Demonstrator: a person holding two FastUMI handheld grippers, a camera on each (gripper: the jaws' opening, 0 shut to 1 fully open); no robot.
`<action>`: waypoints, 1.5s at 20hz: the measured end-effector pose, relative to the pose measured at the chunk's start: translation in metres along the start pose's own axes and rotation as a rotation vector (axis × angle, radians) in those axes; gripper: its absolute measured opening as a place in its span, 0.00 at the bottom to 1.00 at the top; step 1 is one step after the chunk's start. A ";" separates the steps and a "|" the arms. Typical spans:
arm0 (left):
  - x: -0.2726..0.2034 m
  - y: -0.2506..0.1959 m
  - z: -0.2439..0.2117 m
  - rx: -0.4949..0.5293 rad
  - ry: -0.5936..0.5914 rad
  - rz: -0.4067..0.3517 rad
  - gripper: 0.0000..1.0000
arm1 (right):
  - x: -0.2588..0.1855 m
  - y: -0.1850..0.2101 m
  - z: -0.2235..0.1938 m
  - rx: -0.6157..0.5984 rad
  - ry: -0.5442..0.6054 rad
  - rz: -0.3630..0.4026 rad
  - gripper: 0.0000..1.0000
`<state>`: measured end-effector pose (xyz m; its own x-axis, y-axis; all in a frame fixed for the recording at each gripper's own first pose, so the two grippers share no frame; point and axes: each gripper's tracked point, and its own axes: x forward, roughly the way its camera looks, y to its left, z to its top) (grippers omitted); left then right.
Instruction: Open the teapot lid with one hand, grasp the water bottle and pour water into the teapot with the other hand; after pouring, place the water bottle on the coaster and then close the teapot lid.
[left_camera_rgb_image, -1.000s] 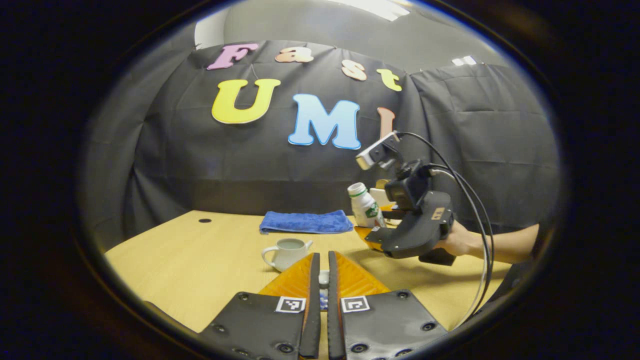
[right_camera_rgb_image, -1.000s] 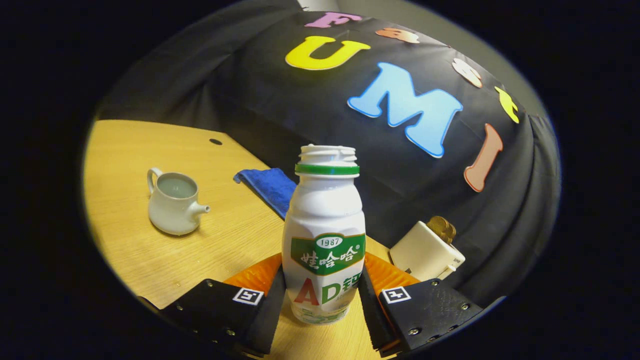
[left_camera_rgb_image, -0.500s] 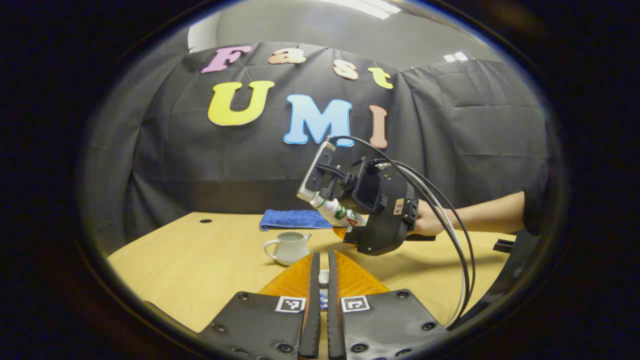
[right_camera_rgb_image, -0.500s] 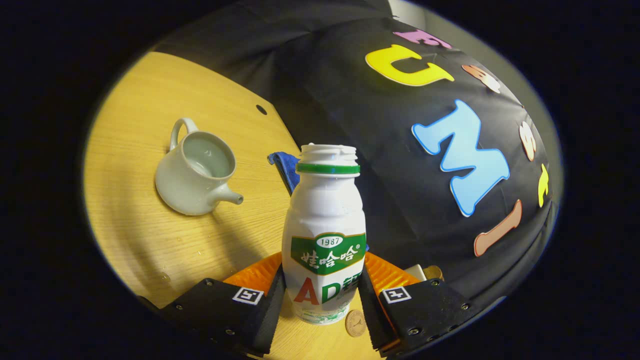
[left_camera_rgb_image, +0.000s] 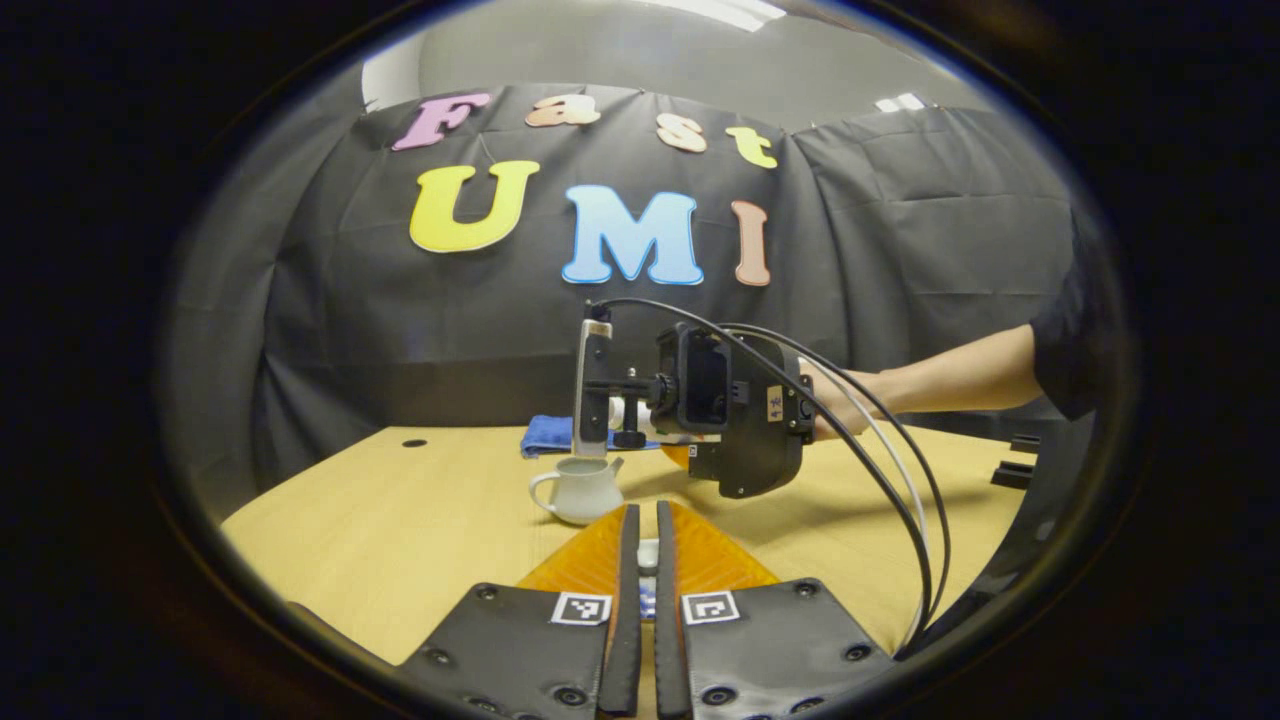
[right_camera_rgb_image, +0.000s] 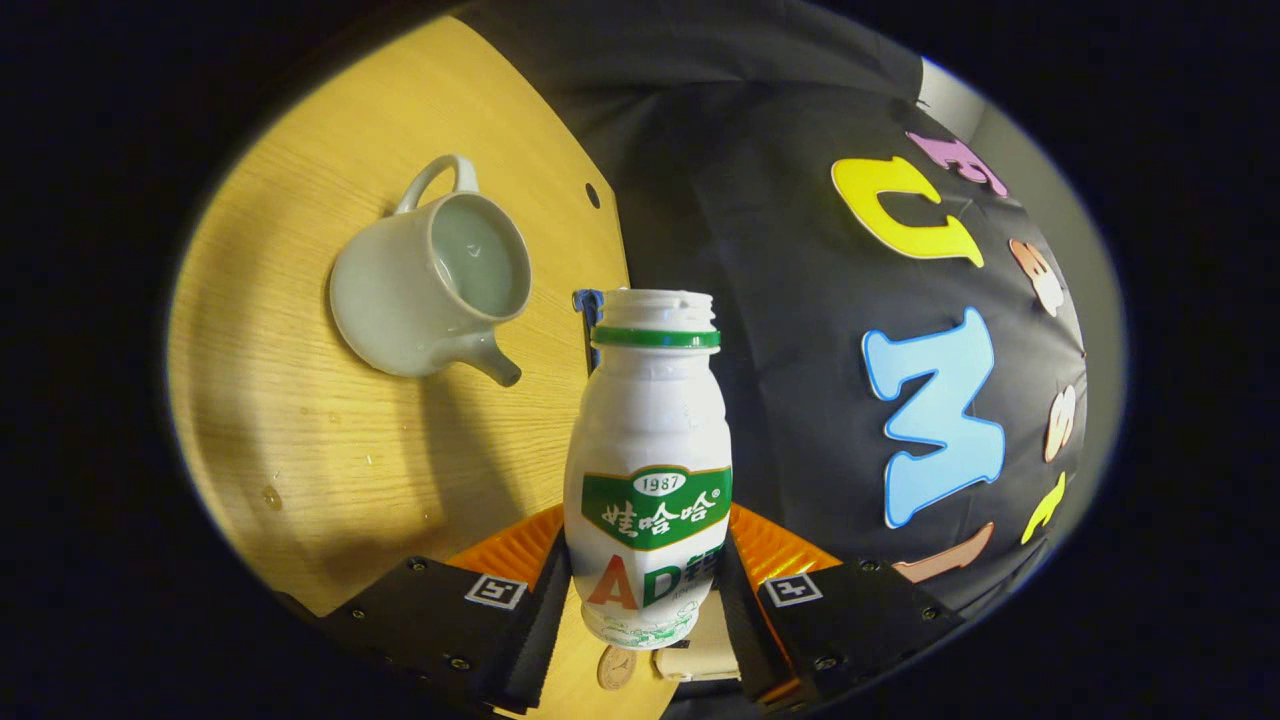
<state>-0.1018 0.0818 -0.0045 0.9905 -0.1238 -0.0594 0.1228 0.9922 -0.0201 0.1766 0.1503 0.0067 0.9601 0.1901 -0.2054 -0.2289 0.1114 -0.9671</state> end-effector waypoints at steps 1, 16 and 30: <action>0.000 0.001 -0.002 -0.001 0.004 0.002 0.16 | 0.000 -0.001 0.003 -0.027 -0.006 -0.003 0.71; -0.012 0.009 -0.009 0.017 0.020 0.029 0.12 | 0.000 -0.018 0.026 -0.343 -0.042 -0.086 0.71; -0.018 0.010 -0.009 0.035 0.028 0.036 0.16 | -0.003 -0.041 0.032 -0.493 -0.053 -0.156 0.71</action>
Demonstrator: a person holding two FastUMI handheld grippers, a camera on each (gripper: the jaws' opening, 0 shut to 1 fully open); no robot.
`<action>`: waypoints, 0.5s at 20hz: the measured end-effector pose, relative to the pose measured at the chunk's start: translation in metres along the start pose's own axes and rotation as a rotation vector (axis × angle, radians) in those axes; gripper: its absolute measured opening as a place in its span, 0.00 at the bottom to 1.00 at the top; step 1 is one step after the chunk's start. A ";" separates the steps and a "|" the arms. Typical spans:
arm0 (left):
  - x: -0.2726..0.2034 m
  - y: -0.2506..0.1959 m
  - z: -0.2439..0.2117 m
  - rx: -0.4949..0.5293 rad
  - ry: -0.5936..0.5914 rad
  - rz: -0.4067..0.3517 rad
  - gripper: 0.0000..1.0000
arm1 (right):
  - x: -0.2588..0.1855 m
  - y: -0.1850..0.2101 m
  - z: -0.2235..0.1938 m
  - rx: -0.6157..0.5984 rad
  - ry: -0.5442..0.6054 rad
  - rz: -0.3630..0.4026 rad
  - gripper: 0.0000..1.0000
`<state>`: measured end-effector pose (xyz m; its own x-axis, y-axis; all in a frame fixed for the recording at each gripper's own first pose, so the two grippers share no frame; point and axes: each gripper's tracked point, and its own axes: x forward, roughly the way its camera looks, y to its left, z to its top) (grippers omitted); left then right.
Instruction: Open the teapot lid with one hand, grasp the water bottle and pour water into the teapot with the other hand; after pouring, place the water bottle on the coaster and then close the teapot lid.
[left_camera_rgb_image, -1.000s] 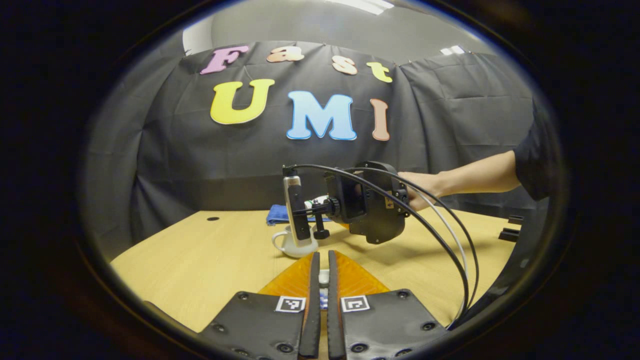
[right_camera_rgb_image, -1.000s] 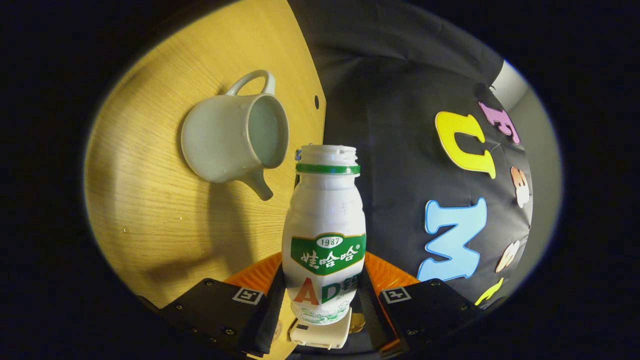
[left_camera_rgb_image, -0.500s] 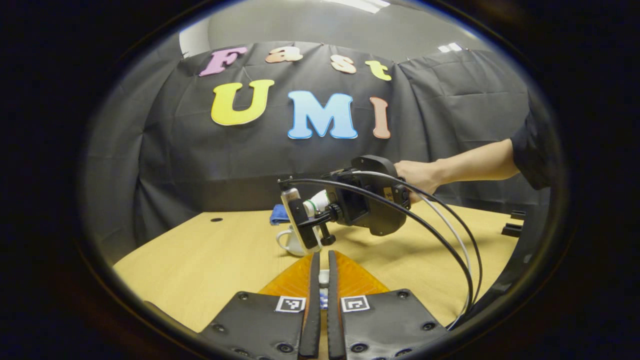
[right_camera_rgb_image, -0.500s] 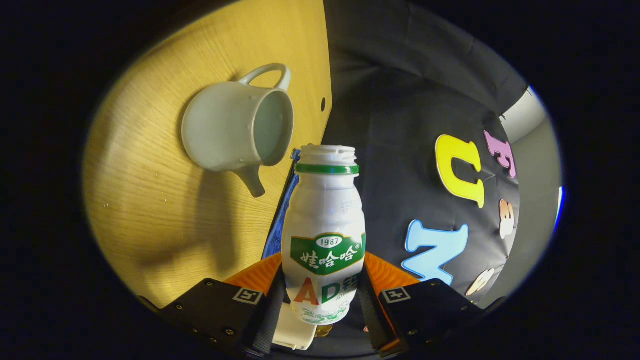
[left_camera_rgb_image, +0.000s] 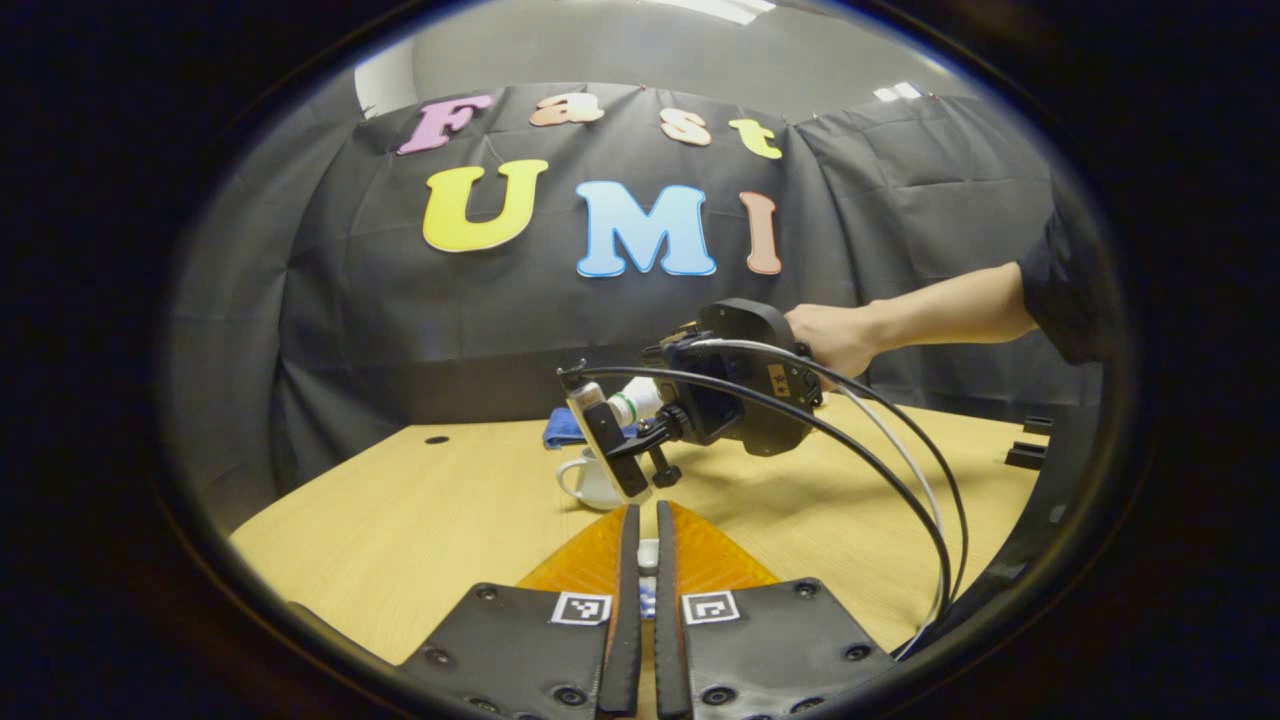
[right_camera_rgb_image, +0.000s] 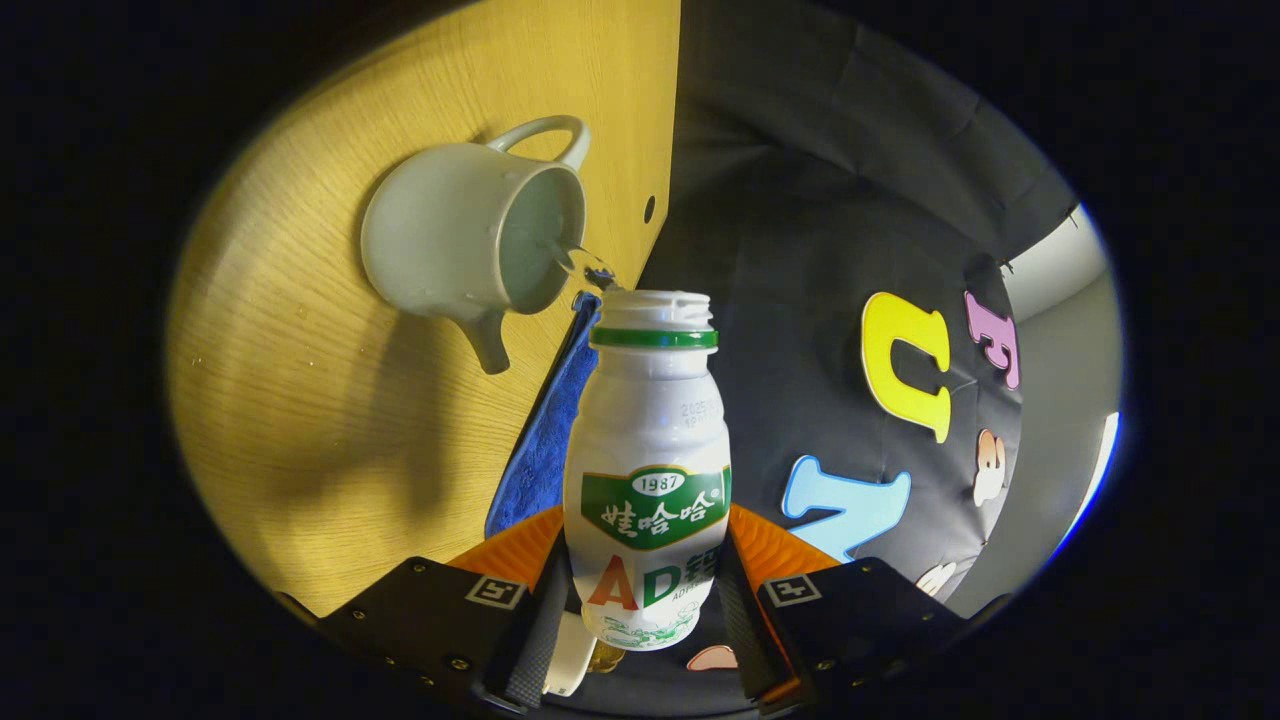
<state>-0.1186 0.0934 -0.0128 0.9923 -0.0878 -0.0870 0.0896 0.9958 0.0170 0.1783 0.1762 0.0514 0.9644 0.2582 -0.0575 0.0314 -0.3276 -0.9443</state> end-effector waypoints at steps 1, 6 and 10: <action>-0.001 0.000 0.001 0.004 0.000 0.001 0.16 | 0.002 -0.001 0.000 -0.008 -0.001 -0.007 0.71; 0.000 0.000 0.005 0.020 -0.002 0.004 0.16 | 0.002 -0.010 0.001 -0.050 -0.009 -0.029 0.71; -0.002 0.000 0.007 0.032 -0.006 0.006 0.17 | 0.003 -0.015 0.003 -0.074 -0.016 -0.045 0.71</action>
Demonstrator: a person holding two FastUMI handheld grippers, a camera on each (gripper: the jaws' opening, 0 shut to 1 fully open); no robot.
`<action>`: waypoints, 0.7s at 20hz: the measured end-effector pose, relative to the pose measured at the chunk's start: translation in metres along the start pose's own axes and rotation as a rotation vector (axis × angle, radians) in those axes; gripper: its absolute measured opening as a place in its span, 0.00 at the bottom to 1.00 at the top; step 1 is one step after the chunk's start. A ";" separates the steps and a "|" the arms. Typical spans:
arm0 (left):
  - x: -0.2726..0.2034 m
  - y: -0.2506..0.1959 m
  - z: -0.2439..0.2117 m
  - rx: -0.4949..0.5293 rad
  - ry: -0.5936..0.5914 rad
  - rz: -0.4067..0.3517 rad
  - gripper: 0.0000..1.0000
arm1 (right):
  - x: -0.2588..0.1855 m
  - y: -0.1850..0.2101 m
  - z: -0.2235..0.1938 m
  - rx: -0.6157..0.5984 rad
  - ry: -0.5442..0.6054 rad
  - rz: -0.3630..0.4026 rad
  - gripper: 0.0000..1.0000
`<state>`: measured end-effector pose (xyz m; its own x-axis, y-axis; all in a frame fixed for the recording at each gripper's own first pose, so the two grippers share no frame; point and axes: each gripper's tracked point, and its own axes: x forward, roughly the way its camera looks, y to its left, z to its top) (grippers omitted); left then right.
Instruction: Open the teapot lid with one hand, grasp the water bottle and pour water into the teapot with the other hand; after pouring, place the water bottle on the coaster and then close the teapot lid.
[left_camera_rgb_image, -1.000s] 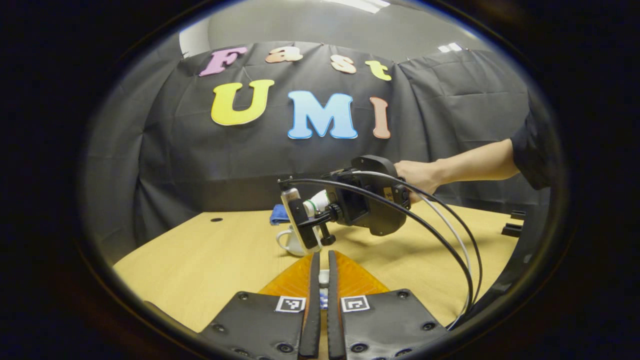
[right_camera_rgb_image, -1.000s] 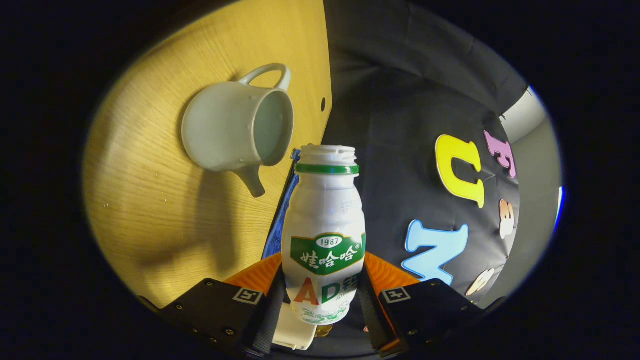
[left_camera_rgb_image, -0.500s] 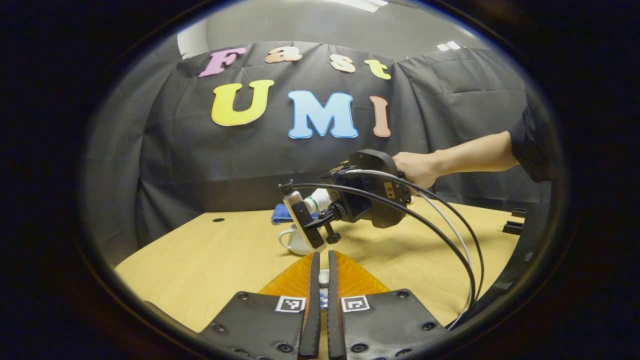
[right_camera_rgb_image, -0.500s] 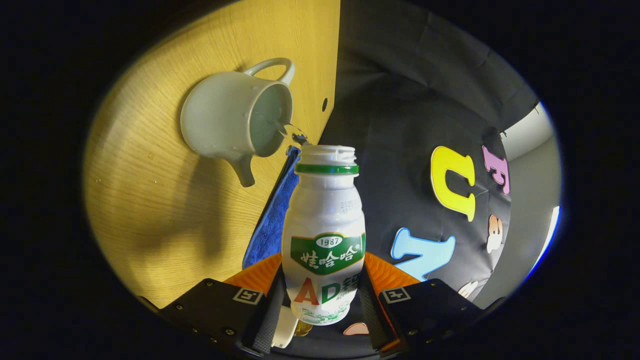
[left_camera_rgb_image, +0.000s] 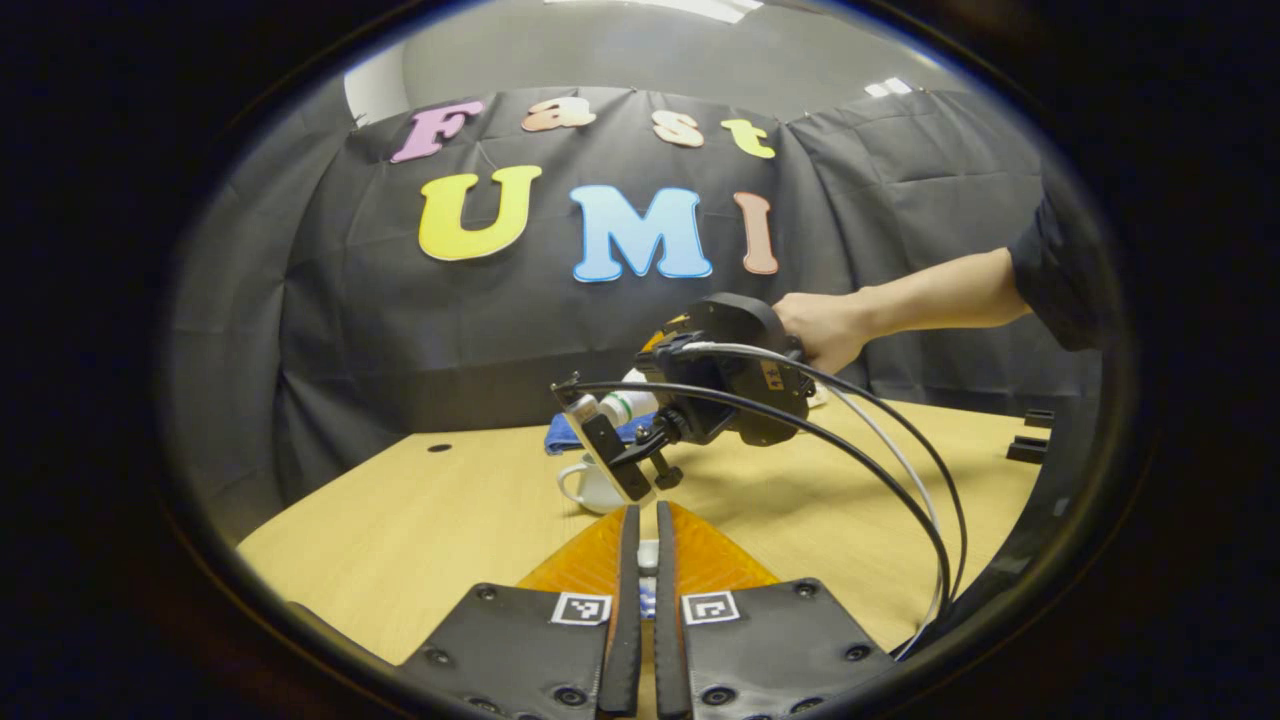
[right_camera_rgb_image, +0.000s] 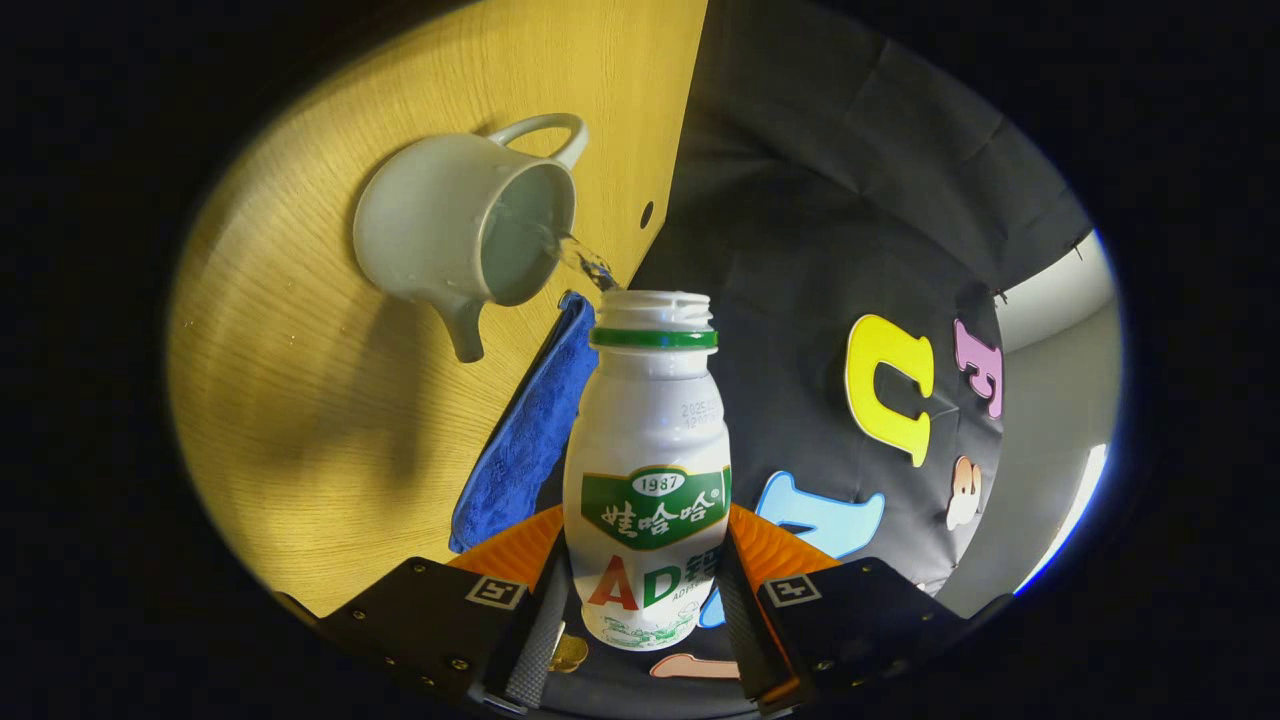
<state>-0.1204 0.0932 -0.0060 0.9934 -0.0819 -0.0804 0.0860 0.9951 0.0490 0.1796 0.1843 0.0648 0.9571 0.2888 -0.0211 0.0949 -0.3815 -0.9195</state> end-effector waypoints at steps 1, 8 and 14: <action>-0.001 0.001 -0.001 0.002 0.002 0.003 0.17 | 0.001 -0.001 0.000 -0.011 -0.003 -0.005 0.71; -0.001 0.004 -0.006 -0.004 0.018 0.012 0.17 | -0.002 -0.002 0.001 -0.073 -0.010 -0.027 0.71; -0.001 0.000 -0.008 0.024 0.025 0.008 0.12 | -0.004 -0.001 0.002 -0.129 -0.024 -0.049 0.71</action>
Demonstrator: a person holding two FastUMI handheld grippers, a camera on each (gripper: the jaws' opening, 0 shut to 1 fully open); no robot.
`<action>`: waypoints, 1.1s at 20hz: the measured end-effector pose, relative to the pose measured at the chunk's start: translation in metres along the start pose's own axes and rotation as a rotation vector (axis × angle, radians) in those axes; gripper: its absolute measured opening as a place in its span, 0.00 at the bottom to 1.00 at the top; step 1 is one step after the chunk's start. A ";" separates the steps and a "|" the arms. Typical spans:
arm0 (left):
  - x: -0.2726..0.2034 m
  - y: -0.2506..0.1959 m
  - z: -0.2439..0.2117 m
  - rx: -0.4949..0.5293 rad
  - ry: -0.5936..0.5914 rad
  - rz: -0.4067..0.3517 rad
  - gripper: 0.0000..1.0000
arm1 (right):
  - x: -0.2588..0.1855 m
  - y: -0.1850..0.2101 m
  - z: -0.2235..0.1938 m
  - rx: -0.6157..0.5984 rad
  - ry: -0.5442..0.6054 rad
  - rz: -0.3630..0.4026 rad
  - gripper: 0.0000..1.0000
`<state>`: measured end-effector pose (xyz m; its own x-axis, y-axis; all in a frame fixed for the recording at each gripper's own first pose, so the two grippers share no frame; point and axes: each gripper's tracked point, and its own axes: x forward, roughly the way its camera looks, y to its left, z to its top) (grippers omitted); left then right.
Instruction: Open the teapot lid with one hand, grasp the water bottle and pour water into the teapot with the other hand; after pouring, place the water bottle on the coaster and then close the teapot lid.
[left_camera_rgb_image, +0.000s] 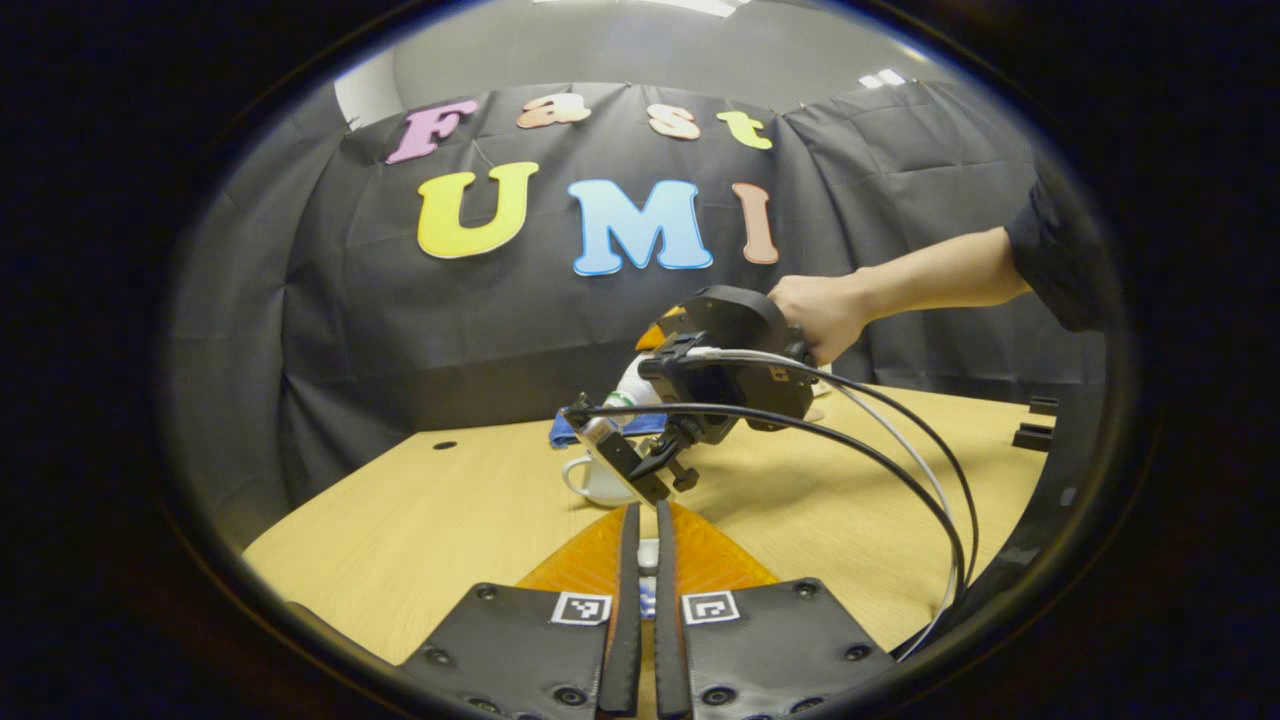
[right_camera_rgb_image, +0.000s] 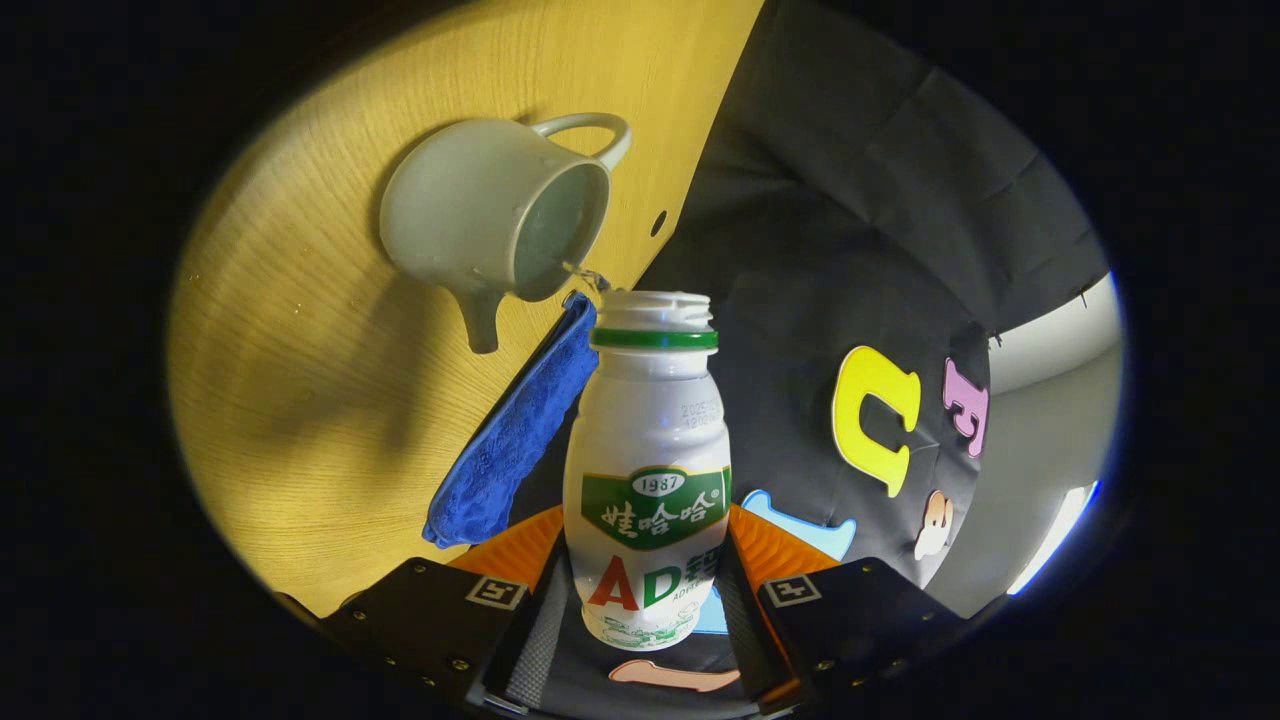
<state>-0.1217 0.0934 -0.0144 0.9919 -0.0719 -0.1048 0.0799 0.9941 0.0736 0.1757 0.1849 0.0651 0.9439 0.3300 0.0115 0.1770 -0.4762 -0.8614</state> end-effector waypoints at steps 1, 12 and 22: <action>0.000 -0.001 0.000 0.003 0.002 0.000 0.12 | 0.000 0.000 0.002 -0.019 -0.007 -0.011 0.71; -0.001 -0.001 -0.004 0.002 0.012 -0.006 0.16 | -0.005 -0.001 0.013 -0.105 -0.030 -0.039 0.67; -0.002 -0.003 -0.002 0.003 0.006 -0.010 0.17 | -0.007 0.002 0.022 -0.095 -0.043 -0.043 0.71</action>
<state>-0.1238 0.0904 -0.0162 0.9905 -0.0809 -0.1114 0.0897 0.9931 0.0761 0.1632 0.1994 0.0527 0.9223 0.3857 0.0238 0.2446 -0.5352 -0.8086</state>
